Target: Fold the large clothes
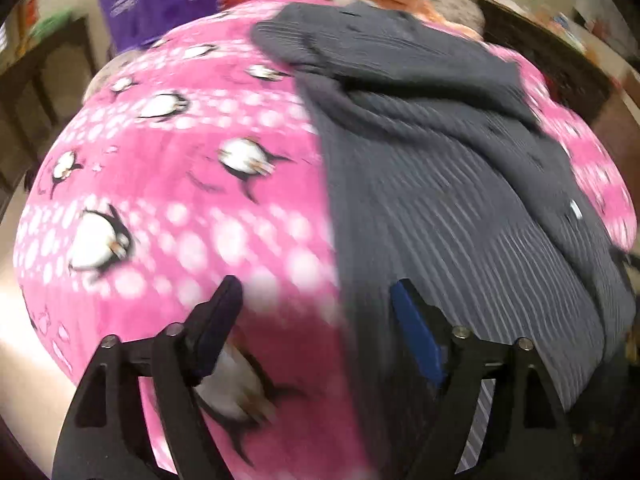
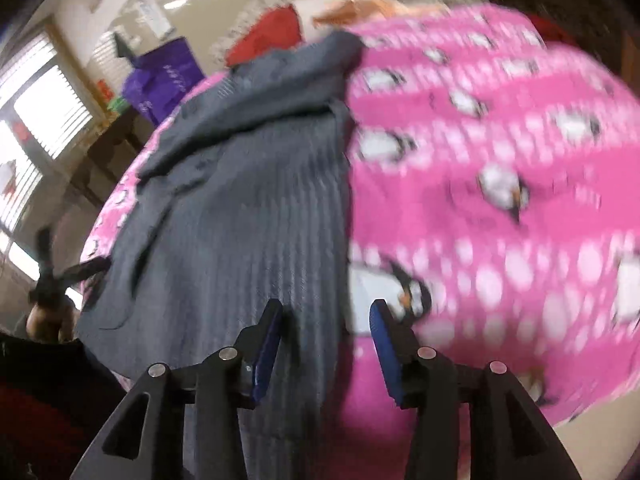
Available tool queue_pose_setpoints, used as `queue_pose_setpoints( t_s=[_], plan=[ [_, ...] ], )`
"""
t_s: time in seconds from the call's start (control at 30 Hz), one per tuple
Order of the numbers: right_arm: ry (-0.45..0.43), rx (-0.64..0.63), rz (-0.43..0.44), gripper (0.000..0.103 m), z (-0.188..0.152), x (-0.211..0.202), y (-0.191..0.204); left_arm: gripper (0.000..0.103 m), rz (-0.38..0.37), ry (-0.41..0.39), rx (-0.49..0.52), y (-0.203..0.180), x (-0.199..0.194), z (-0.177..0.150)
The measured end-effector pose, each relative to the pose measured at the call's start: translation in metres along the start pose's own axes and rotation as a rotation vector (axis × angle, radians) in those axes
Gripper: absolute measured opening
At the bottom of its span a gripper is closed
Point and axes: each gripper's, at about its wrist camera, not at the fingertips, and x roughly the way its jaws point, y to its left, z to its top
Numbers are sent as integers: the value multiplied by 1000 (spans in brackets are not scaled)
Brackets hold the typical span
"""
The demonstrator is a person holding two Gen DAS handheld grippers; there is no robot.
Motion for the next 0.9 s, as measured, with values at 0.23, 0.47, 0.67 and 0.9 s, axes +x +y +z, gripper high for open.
queue_pose_setpoints(
  t_s=[0.23, 0.47, 0.67, 0.9],
  plan=[
    [-47, -9, 57, 68, -9, 3, 4, 89, -162, 60, 13, -14, 1, -3],
    [-13, -47, 106, 67, -19, -6, 14, 86, -329, 81, -90, -1, -9, -10],
    [20, -71, 183, 59, -33, -12, 10, 83, -229, 76, -14, -16, -6, -3],
    [4, -79, 289, 50, -31, -20, 11, 63, -358, 94, 109, -41, -19, -9]
  ],
)
